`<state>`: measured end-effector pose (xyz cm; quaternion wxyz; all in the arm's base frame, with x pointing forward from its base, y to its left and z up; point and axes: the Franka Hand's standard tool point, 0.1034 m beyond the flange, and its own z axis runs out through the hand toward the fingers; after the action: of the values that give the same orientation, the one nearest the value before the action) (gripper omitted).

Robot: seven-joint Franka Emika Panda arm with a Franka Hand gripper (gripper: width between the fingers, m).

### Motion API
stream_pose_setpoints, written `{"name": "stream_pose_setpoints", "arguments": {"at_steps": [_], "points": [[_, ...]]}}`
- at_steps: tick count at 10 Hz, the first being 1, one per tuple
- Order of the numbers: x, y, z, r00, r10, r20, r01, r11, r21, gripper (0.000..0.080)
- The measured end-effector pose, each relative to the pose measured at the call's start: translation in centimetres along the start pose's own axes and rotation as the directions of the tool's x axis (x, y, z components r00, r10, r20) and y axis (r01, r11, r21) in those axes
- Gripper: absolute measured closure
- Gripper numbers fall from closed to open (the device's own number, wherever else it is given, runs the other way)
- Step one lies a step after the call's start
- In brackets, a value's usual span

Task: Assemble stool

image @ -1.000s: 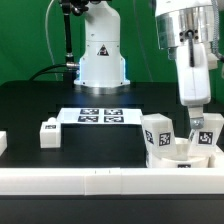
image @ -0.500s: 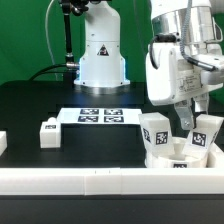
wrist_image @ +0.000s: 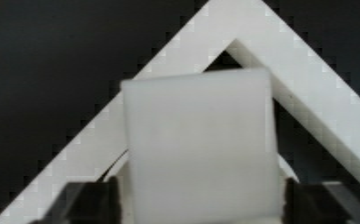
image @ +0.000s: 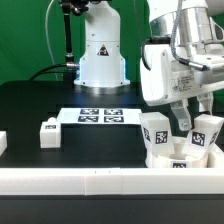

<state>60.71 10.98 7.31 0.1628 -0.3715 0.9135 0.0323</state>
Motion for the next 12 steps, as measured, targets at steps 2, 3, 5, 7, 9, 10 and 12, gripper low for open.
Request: {"name": "stream_pose_setpoints", "arguments": {"at_steps": [2, 3, 5, 7, 9, 10, 12], "points": [[0.3, -0.5, -0.9, 0.997, -0.073, 0.012, 0.073, 0.997, 0.008, 0.0222], [1.2, -0.9, -2.9, 0.994, -0.106, 0.025, 0.105, 0.994, 0.014, 0.0165], [3.0, -2.3, -5.6, 0.984, -0.176, 0.031, 0.175, 0.984, 0.036, 0.0154], [3.2, -2.3, -5.6, 0.984, -0.175, 0.027, 0.174, 0.984, 0.035, 0.0151], [3.3, -2.3, -5.5, 0.984, -0.175, 0.026, 0.174, 0.984, 0.034, 0.0151], [3.3, -2.3, -5.5, 0.984, -0.175, 0.026, 0.174, 0.984, 0.033, 0.0151], [3.8, -2.8, -5.8, 0.967, -0.254, 0.023, 0.253, 0.967, 0.040, 0.0151]]}}
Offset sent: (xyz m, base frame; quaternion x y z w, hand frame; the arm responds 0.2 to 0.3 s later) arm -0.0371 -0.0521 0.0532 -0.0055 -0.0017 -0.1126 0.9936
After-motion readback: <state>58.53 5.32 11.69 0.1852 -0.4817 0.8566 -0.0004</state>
